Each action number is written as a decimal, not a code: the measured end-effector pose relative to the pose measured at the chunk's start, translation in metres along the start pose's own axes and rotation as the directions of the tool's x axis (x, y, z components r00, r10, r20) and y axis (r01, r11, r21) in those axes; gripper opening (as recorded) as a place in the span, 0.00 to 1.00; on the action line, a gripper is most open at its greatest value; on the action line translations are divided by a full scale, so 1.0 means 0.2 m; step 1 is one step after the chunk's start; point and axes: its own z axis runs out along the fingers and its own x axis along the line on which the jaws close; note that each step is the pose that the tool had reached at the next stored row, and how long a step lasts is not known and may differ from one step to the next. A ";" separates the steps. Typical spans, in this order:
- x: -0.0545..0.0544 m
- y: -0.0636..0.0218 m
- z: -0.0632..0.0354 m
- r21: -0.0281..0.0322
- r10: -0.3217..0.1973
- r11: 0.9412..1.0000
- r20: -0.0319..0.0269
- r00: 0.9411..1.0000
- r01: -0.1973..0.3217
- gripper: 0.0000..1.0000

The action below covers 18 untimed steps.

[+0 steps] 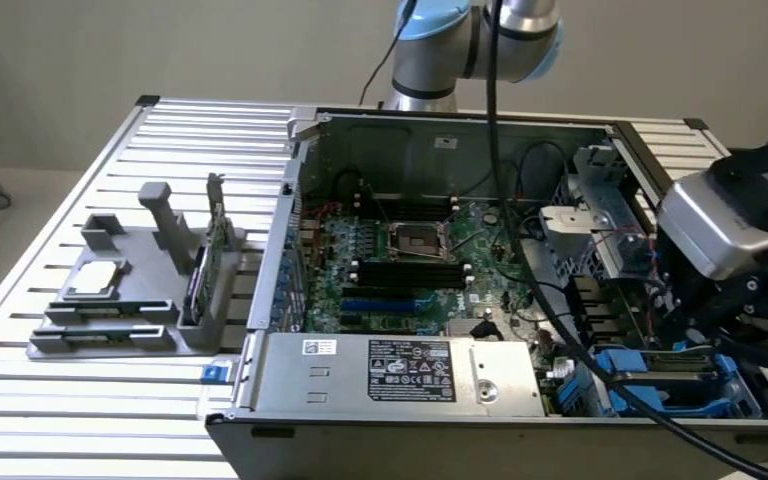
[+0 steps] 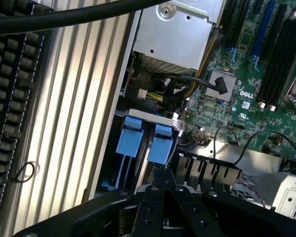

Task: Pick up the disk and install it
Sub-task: 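Insert the first disk wire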

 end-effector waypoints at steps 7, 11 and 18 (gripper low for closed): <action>0.00 -0.007 -0.042 -0.001 -0.002 1.000 0.001 1.000 0.002 0.11; 0.00 -0.008 -0.043 -0.001 -0.002 1.000 0.001 1.000 0.002 0.11; 0.00 -0.007 -0.042 -0.001 -0.002 1.000 0.001 1.000 0.002 0.12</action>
